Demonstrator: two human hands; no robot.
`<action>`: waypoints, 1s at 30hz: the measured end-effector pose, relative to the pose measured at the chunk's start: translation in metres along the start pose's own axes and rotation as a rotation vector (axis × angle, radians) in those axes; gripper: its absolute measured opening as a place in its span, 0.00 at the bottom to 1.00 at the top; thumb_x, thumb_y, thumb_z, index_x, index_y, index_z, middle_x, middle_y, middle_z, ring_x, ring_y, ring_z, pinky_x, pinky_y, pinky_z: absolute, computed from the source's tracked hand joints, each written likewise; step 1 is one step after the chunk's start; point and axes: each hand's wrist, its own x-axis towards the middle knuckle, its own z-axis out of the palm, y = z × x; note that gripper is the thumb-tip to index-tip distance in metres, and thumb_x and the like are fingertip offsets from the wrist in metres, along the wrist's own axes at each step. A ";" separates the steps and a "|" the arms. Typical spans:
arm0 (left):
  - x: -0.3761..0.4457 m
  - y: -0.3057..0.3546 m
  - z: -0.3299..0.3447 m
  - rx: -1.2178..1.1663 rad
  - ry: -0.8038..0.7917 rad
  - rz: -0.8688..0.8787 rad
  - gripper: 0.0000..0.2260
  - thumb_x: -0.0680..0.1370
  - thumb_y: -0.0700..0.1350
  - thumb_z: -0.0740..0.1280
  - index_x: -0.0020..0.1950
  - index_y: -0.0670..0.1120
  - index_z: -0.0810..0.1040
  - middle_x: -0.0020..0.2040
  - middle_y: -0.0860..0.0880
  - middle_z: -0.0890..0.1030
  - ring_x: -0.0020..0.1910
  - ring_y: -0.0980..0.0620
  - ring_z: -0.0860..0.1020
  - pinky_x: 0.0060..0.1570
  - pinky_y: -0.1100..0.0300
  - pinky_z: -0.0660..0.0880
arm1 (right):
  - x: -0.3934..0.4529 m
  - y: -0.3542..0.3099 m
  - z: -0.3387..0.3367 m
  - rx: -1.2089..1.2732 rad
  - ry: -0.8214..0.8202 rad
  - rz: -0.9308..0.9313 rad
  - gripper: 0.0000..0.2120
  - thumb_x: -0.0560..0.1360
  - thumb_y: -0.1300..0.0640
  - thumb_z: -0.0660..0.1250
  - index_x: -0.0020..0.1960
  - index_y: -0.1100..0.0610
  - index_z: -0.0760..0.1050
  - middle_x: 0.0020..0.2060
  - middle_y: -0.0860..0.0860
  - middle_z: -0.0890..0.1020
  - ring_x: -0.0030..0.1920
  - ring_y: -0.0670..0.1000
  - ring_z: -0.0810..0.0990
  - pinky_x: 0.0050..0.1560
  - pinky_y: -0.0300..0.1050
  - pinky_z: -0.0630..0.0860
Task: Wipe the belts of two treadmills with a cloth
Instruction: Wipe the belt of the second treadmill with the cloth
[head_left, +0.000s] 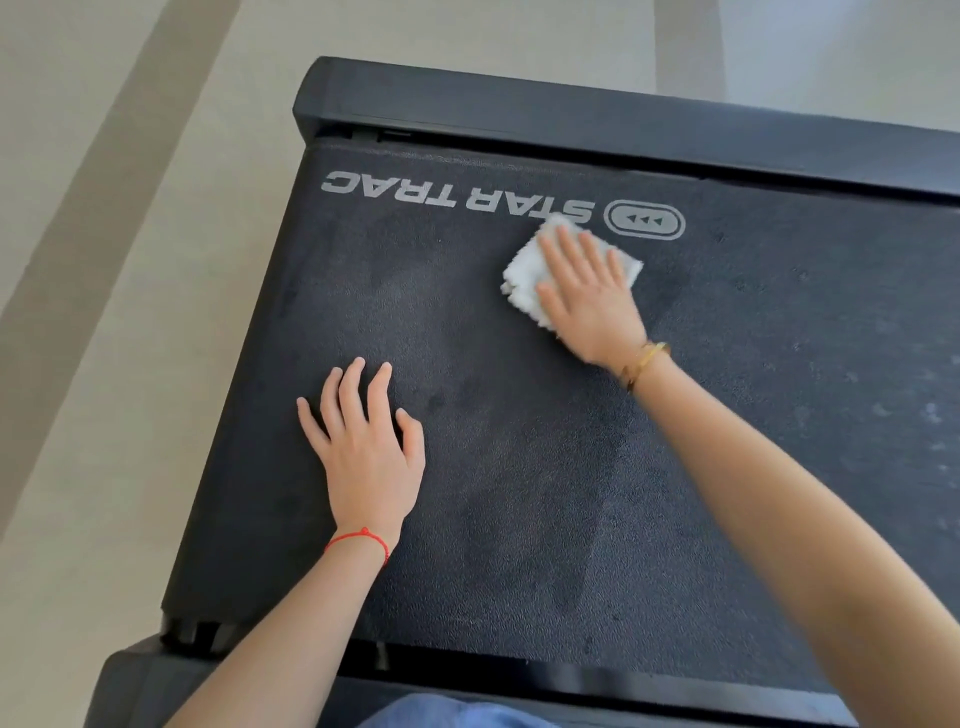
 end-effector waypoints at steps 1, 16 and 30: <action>0.000 0.000 0.000 0.001 -0.004 -0.002 0.22 0.80 0.49 0.53 0.72 0.46 0.71 0.74 0.42 0.69 0.75 0.40 0.64 0.75 0.33 0.54 | 0.010 0.015 -0.006 0.001 0.013 0.091 0.28 0.84 0.45 0.46 0.81 0.51 0.45 0.80 0.52 0.47 0.80 0.57 0.44 0.77 0.57 0.40; -0.002 0.001 0.000 0.003 -0.002 0.011 0.22 0.80 0.48 0.53 0.74 0.46 0.69 0.74 0.43 0.68 0.76 0.40 0.63 0.74 0.32 0.54 | -0.095 -0.101 0.038 -0.052 -0.088 -0.291 0.27 0.84 0.47 0.47 0.81 0.51 0.46 0.81 0.50 0.49 0.80 0.56 0.44 0.78 0.56 0.39; -0.001 0.001 -0.002 -0.020 0.006 0.003 0.21 0.79 0.48 0.54 0.72 0.46 0.71 0.73 0.42 0.70 0.75 0.40 0.65 0.74 0.32 0.55 | -0.083 -0.056 0.024 0.003 -0.037 0.012 0.27 0.84 0.47 0.45 0.81 0.51 0.45 0.81 0.51 0.46 0.80 0.58 0.42 0.78 0.61 0.41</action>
